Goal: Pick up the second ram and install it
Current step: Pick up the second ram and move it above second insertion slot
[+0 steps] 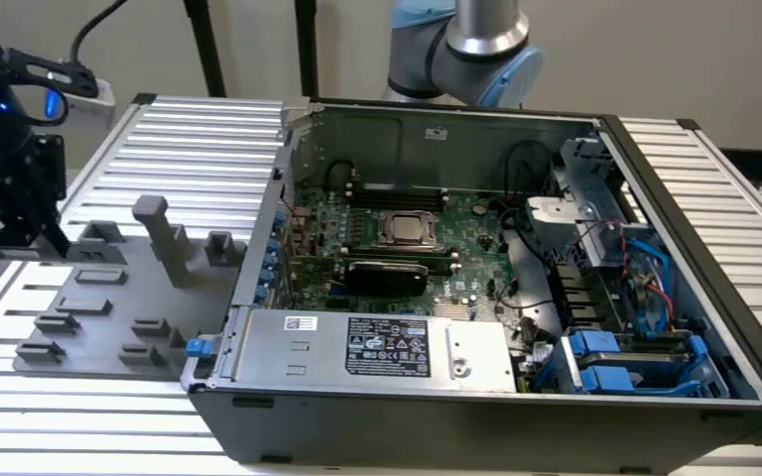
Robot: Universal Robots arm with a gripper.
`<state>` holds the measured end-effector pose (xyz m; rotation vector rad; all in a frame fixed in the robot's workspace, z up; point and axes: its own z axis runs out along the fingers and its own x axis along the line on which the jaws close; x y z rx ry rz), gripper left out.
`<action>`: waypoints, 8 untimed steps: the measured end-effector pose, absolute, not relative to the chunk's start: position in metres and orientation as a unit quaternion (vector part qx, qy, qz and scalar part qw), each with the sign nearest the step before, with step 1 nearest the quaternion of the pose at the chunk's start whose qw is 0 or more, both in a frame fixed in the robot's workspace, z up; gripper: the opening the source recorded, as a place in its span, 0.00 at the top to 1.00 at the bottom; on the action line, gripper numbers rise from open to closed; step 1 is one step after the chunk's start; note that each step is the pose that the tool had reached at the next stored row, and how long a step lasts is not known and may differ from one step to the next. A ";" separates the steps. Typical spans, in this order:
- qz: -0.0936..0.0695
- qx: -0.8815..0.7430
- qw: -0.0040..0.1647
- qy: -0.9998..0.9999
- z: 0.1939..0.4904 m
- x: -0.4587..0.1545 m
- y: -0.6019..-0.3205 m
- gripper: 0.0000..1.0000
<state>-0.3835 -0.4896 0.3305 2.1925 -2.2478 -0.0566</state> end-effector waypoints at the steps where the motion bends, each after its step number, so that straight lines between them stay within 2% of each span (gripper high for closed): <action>1: -0.018 0.698 0.000 -0.716 0.335 -0.381 -0.490 1.00; 8: -0.019 0.698 0.000 -0.716 0.367 -0.352 -0.490 1.00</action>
